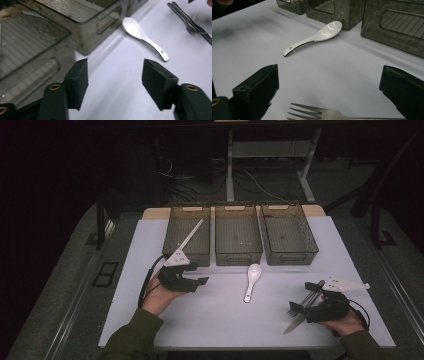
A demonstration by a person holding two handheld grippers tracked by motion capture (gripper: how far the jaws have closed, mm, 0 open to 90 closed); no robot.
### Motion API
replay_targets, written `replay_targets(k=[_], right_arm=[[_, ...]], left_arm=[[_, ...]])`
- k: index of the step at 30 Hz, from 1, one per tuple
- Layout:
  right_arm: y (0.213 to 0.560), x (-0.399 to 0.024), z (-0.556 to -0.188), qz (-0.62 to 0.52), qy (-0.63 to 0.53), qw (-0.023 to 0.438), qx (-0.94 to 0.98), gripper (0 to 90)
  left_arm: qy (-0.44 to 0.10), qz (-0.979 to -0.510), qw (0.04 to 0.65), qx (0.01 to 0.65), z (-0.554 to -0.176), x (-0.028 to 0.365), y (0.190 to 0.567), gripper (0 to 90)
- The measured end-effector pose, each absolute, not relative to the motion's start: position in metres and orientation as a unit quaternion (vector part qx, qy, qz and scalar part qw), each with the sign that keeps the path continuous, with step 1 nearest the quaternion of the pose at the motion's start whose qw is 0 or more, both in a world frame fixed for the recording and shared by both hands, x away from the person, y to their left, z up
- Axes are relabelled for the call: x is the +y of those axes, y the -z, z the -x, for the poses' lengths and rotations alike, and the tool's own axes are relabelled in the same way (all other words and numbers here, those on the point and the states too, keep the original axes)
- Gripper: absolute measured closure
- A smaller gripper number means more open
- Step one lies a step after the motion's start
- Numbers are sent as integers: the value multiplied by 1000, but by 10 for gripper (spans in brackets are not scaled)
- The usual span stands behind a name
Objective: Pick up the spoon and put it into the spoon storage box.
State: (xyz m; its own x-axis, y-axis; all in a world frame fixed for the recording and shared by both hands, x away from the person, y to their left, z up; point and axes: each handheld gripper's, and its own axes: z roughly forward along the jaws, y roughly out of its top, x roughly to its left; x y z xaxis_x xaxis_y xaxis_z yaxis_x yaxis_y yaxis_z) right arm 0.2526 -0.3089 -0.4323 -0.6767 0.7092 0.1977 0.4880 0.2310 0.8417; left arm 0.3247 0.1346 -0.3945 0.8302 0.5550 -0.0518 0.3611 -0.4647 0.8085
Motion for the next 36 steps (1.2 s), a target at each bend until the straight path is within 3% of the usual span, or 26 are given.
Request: replay_targets(k=[13,26,36], right_arm=[[432,-309,-252,-383,-486,114,778,24],[433,-309,-252,-383,-483,114,779,24],[433,-309,-253,-383,-483,115,779,23]], left_arm=[[-90,-855,456,230,-313,100,402,590],[-54,-868,454,193,-314,61,407,877],[-31,-873,454,173,-317,36,414,888]])
